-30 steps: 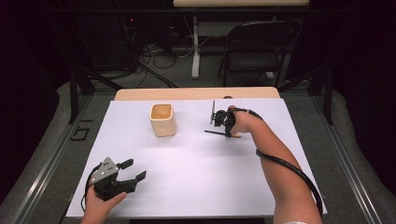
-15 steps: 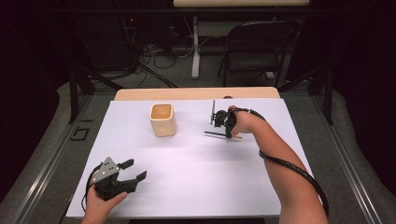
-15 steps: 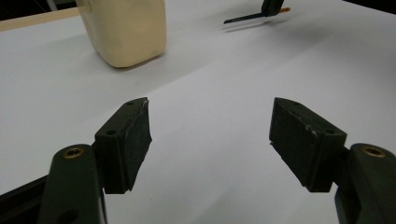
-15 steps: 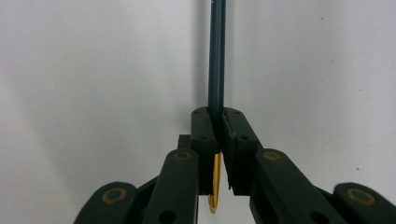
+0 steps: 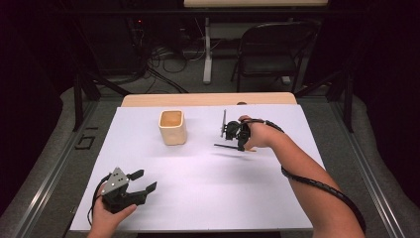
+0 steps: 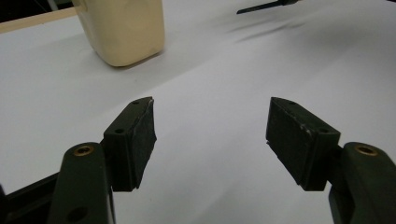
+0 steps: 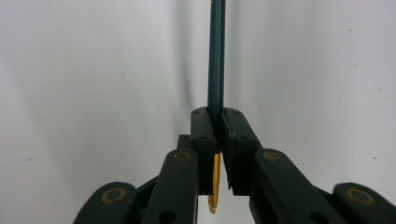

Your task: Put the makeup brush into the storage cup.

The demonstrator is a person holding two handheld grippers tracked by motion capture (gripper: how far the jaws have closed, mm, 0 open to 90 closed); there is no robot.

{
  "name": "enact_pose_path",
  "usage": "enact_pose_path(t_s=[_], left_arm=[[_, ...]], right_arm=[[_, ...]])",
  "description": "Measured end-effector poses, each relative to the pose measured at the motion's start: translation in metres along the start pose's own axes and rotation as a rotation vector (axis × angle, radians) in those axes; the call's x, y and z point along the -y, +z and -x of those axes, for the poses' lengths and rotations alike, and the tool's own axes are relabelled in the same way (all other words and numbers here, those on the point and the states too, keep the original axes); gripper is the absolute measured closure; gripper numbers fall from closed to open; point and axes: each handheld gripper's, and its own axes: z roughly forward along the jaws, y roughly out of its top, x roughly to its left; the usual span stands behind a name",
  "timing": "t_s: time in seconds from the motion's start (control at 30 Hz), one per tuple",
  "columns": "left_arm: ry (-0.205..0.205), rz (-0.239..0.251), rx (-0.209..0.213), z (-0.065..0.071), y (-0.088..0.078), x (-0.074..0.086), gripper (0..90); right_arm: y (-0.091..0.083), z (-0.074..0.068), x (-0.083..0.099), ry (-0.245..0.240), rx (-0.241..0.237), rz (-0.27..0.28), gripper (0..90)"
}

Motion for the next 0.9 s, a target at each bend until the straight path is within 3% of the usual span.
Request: enact_pose_path(t_s=[0.13,0.23,0.57,0.9], left_arm=[[0.017,-0.007,-0.005,0.002,0.001,-0.001,34.5],[0.053,-0.018,-0.019,0.006,0.002,-0.002,35.2],[0.078,-0.023,-0.033,0.010,0.006,-0.005,36.7],[0.142,-0.038,-0.050,0.018,0.012,-0.012,38.0]], right_arm=[[-0.007,-0.010,0.000,0.003,0.002,-0.006,83.7],[-0.010,-0.019,-0.001,-0.010,-0.004,-0.022,83.7],[-0.014,-0.047,-0.010,-0.020,-0.021,-0.031,83.7],[-0.021,-0.067,-0.020,-0.010,-0.049,0.005,83.7]])
